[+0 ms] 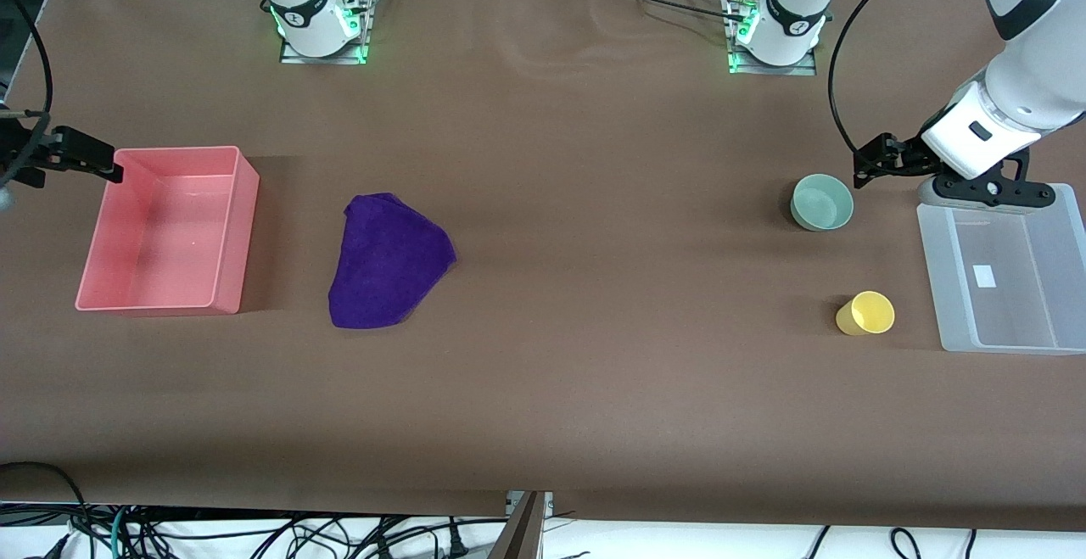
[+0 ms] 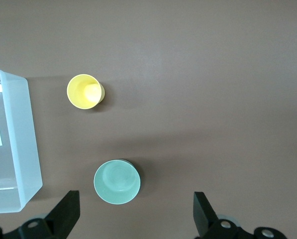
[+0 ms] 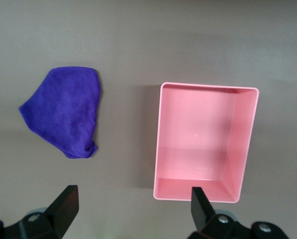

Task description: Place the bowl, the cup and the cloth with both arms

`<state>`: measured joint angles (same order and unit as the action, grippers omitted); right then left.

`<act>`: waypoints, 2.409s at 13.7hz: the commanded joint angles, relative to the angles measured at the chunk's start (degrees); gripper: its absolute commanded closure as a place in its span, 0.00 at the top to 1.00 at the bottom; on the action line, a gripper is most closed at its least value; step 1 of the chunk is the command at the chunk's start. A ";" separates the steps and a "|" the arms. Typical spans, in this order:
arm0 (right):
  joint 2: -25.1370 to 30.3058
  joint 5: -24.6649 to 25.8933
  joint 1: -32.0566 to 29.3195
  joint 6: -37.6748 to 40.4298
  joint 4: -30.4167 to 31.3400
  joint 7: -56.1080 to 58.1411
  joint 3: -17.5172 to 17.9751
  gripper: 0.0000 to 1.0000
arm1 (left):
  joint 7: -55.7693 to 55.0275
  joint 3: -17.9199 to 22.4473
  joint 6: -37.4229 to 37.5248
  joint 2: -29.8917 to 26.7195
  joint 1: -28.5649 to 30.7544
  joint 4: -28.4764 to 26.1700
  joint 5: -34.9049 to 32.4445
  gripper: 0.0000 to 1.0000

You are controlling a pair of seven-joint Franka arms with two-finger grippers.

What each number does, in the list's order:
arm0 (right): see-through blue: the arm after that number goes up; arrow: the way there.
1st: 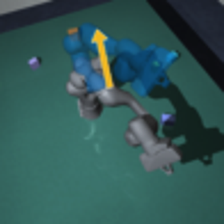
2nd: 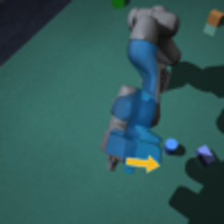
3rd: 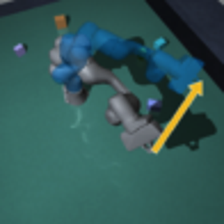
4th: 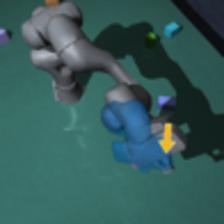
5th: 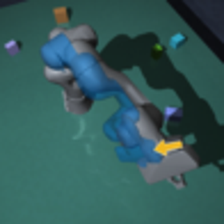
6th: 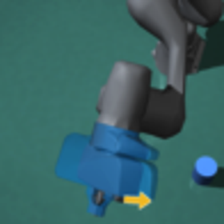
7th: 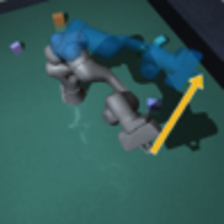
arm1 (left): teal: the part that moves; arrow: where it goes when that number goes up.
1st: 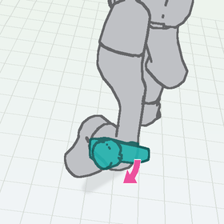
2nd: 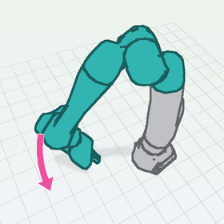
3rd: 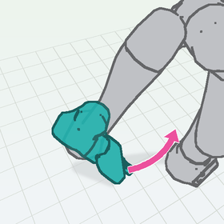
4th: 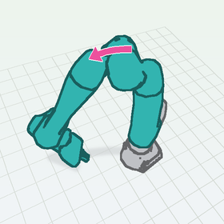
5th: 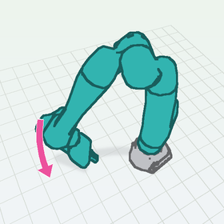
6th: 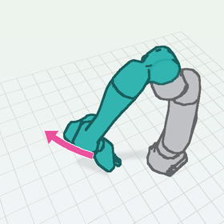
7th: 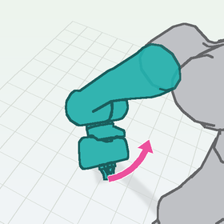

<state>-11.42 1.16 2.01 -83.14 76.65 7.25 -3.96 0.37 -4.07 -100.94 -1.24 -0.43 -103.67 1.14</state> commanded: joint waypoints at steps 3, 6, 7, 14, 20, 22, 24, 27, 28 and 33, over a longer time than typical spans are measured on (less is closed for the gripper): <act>0.17 1.30 1.06 -1.23 0.00 0.13 0.09 1.00 | -0.63 -0.15 3.55 1.84 0.43 4.69 -1.32 1.00; 0.17 1.30 1.50 -1.41 0.08 0.13 0.18 1.00 | -0.63 -0.23 3.65 2.64 0.26 5.59 -1.41 1.00; 0.25 1.21 1.42 -1.41 0.08 0.13 0.09 1.00 | -0.54 -0.15 3.82 3.51 0.43 5.59 -1.49 1.00; 0.25 1.12 1.50 -1.50 0.00 0.04 0.88 1.00 | 0.95 0.21 5.75 4.23 2.36 5.41 -1.76 1.00; 0.25 0.95 1.50 -1.50 0.00 -0.30 0.88 1.00 | 2.27 -0.06 5.75 3.96 2.36 5.06 -1.76 1.00; 0.17 0.42 1.59 -1.58 0.17 -0.22 1.06 1.00 | 2.27 -0.15 5.93 3.96 2.36 5.06 -1.76 1.00; -1.41 0.51 2.29 -2.72 0.17 -0.22 1.67 1.00 | 2.27 -0.06 6.19 3.87 2.36 5.06 -1.76 1.00; -7.20 0.51 4.31 -3.43 0.79 -0.13 1.67 1.00 | 2.36 0.12 6.28 4.05 2.63 4.45 -1.76 1.00; -7.91 0.59 5.62 -3.87 1.05 -0.22 1.67 1.00 | 2.53 0.12 6.72 4.57 3.41 2.88 -1.93 1.00; -13.27 0.33 10.73 -9.31 1.31 -5.40 1.67 1.00 | 20.86 0.12 -4.04 10.20 8.69 -7.29 -3.87 1.00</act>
<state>-23.56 1.59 12.11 -91.15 78.12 3.19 -2.10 14.09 -3.68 -99.08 7.77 6.83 -106.29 -1.72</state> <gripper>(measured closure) 0.000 0.000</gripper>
